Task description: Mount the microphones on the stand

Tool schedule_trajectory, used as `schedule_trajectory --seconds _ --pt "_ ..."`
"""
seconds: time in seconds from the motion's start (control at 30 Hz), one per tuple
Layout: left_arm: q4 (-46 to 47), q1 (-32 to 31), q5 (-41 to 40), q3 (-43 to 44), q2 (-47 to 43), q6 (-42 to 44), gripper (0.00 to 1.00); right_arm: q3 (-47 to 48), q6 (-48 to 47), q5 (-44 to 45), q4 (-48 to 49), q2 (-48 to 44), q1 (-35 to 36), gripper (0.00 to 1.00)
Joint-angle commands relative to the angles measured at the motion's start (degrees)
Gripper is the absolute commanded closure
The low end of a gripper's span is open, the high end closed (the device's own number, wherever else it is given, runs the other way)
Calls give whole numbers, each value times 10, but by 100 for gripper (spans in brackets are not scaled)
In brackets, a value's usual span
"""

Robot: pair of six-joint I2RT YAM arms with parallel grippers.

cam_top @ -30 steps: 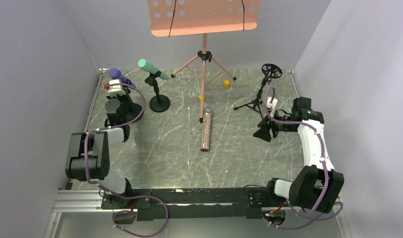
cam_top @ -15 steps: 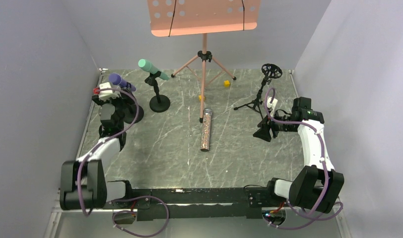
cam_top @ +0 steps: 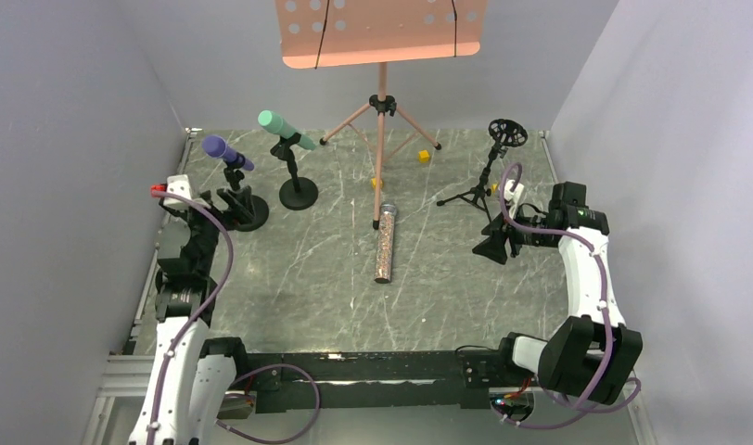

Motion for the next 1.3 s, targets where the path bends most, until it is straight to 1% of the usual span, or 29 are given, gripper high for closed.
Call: schedule_trajectory --seconds 0.0,0.07,0.1,0.2,0.3,0.37,0.4,0.47,0.53,0.57,0.7,0.9,1.0,1.13,1.2,1.27 --pt "-152 2 164 20 -22 35 1 26 15 -67 4 -9 -12 37" --pt "-181 2 214 16 -21 59 1 53 28 -71 -7 -2 -15 37" --pt "-197 0 231 16 -19 72 1 70 50 -66 -3 2 -17 37" --pt "-209 -8 235 0 -20 78 1 125 144 -39 32 12 -24 36" --pt "-217 -8 252 8 -23 78 1 173 279 -8 109 21 -38 36" --pt "-213 -8 258 8 -23 72 1 187 394 25 198 21 -45 34" --pt "-215 -8 261 9 -24 70 1 188 460 53 245 19 -46 30" --pt "-218 -8 270 8 -26 68 1 185 559 110 335 15 -47 20" --pt "-215 -8 275 6 -31 65 1 178 637 158 404 15 -47 10" --pt "-215 -8 275 6 -34 65 1 178 661 175 433 18 -47 8" --pt "-216 -8 279 8 -35 63 1 195 732 219 460 54 -46 8" --pt "-216 -13 287 9 -29 60 1 213 861 301 441 120 -46 9" --pt "-215 -14 288 8 -28 59 1 182 934 276 470 143 -46 11" --pt "-219 -14 281 9 -28 61 1 101 1047 228 599 147 -45 18" --pt "-221 -13 276 9 -29 64 1 94 1060 226 631 155 -45 19" --pt "-225 -14 270 10 -28 66 1 98 1068 226 640 166 -45 19"
